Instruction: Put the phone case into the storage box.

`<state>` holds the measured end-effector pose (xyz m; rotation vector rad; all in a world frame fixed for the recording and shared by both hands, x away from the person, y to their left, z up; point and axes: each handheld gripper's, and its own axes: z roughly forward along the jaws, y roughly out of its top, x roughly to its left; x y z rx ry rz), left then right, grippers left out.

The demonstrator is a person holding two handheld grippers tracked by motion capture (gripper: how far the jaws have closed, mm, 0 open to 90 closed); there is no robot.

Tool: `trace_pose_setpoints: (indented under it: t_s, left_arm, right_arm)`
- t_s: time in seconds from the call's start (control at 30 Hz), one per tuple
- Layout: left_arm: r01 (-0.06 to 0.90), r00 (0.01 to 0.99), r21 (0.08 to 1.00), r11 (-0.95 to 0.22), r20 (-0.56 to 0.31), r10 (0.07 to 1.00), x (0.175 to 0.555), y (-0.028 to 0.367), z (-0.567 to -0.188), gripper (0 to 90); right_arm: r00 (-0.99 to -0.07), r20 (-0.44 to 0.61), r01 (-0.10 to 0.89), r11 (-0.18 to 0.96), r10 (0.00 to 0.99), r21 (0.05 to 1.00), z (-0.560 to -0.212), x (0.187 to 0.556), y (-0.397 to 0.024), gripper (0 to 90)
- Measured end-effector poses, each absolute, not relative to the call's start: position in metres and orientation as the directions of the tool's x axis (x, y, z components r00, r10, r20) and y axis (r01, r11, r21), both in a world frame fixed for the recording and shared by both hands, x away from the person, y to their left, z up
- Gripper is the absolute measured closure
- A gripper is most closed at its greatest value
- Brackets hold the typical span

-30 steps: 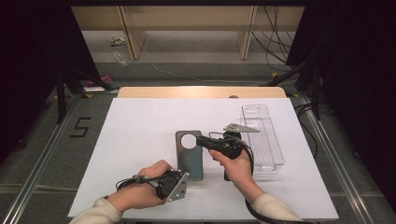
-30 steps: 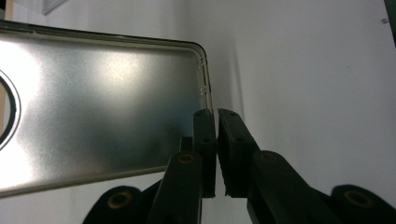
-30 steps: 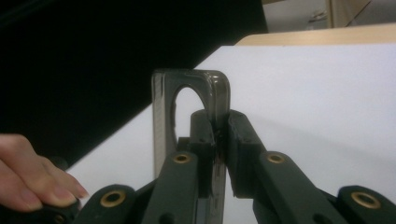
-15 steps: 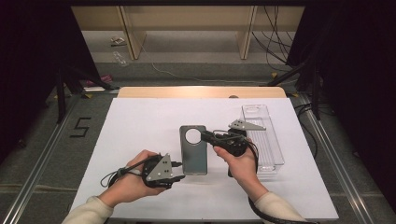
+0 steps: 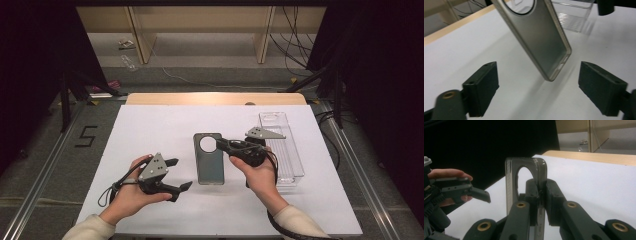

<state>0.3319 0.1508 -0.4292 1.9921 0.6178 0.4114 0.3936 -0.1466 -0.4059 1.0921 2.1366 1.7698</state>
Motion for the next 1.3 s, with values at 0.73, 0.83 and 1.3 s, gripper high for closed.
trace_pose_setpoints:
  t_s: [0.73, 0.83, 1.3]
  left_arm:
    - [0.279, 0.738, 0.871, -0.405, 0.075, 0.670, 0.329, 0.168, -0.436, 3.8]
    - [0.279, 0.735, 0.871, -0.405, 0.078, 0.674, 0.329, 0.169, -0.437, 3.7]
    - [0.281, 0.726, 0.868, -0.411, 0.088, 0.682, 0.328, 0.172, -0.438, 4.2]
  right_arm:
    - [-0.727, 0.274, 0.393, 0.054, 0.630, 0.918, -0.396, 0.394, -0.153, 82.2]
    - [-0.729, 0.263, 0.384, 0.059, 0.632, 0.921, -0.395, 0.394, -0.153, 82.2]
    - [-0.726, 0.255, 0.376, 0.058, 0.639, 0.925, -0.389, 0.396, -0.160, 82.2]
